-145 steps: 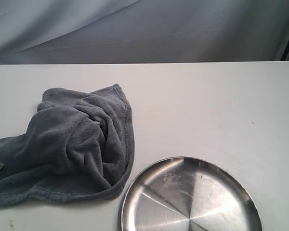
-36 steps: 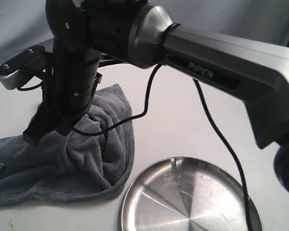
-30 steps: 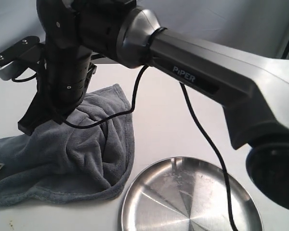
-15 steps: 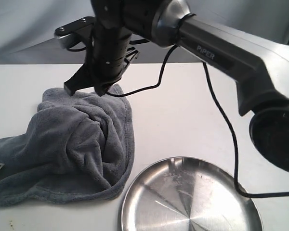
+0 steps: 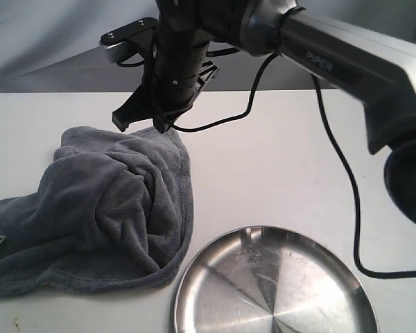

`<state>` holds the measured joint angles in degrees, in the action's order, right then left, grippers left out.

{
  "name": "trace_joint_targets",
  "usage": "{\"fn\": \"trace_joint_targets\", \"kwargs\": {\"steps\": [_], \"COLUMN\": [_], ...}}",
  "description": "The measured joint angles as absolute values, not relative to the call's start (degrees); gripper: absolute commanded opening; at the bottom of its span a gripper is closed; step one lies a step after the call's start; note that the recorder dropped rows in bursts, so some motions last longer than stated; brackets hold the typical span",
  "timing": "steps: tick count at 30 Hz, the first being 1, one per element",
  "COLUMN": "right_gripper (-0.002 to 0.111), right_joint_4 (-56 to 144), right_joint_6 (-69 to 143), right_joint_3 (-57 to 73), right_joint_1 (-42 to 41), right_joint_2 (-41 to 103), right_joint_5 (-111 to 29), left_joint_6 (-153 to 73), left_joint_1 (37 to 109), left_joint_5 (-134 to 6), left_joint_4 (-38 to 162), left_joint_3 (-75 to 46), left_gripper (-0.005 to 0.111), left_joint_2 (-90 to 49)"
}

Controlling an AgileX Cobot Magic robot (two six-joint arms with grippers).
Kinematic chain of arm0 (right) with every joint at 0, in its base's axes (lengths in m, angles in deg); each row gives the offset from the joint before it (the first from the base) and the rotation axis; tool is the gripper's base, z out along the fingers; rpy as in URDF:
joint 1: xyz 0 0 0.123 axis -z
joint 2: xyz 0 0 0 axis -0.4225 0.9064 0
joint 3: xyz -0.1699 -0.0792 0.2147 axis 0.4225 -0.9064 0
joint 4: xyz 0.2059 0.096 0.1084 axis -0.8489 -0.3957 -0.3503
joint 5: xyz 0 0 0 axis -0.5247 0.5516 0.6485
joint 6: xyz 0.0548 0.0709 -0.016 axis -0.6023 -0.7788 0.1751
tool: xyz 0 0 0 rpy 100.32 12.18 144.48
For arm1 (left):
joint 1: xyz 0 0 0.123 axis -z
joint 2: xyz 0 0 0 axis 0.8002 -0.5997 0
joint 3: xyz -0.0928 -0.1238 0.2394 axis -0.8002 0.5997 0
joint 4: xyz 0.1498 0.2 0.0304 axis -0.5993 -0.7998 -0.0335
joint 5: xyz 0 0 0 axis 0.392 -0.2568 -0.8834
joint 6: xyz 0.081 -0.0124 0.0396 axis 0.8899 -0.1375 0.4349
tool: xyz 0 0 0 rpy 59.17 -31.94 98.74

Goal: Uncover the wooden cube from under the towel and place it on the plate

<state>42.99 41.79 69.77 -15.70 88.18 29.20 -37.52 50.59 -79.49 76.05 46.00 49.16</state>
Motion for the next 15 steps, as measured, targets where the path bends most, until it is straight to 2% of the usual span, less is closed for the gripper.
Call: {"fn": "trace_joint_targets", "kwargs": {"steps": [9,15], "right_gripper": [0.0,0.0], "right_joint_4": [43.1,43.0], "right_joint_6": [44.8,45.2], "right_joint_3": [53.9,45.3], "right_joint_1": [-15.7,-15.7], "right_joint_2": [78.6,77.0], "right_joint_5": [29.1,29.2], "left_joint_6": [-37.5,-37.5], "left_joint_1": [50.6,50.6], "left_joint_5": [-79.5,-79.5], "left_joint_4": [76.0,76.0], "left_joint_3": [46.0,46.0], "left_gripper": [0.0,0.0], "left_joint_2": [49.2,49.2]}}
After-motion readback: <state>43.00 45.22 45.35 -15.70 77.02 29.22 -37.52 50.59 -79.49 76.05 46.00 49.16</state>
